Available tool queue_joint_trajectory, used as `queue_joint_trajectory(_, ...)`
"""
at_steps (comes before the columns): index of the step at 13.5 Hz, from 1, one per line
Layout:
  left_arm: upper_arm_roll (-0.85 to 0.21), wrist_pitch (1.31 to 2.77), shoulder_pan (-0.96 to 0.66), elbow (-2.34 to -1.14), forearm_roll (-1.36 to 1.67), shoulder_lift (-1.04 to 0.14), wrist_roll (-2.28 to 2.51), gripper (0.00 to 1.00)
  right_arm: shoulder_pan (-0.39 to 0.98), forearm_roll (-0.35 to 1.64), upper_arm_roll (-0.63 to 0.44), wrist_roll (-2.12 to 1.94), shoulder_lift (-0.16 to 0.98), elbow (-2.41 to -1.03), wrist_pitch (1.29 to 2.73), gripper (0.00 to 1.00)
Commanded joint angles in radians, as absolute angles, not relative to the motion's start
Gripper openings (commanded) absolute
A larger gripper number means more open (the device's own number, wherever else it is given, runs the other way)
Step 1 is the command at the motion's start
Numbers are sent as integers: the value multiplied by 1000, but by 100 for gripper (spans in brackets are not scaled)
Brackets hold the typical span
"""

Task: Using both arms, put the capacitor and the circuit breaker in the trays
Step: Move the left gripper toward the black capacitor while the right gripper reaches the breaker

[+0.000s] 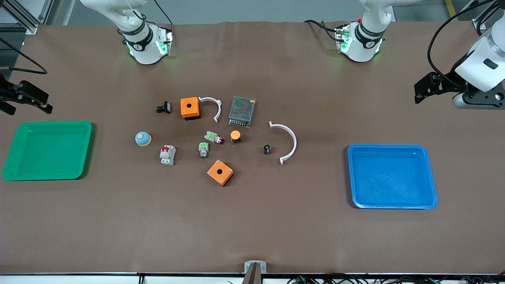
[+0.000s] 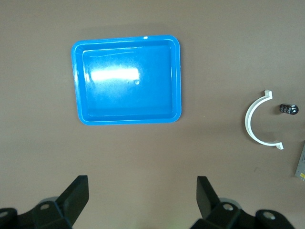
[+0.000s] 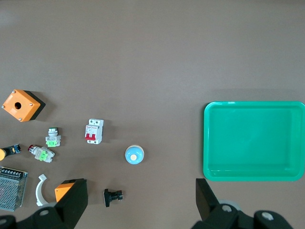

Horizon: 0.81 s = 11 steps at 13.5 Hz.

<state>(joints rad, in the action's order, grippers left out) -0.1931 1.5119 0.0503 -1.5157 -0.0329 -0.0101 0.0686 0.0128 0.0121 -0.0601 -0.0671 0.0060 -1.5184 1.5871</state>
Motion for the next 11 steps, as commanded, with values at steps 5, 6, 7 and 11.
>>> queue_joint_trajectory(5,-199,1503,48,-1494,-32,-50,72,100,6,12,-55,-68,6,-1511,1582,100)
queue_joint_trajectory(6,-201,1509,41,-1496,-29,-73,77,100,9,14,-57,-66,9,-1512,1580,100)
queue_joint_trajectory(7,-202,1523,28,-1496,-17,-101,83,100,12,14,-55,-66,24,-1511,1580,100)
queue_joint_trajectory(11,-202,1643,-76,-1505,-6,-193,256,100,15,21,-55,-64,73,-1511,1591,100)
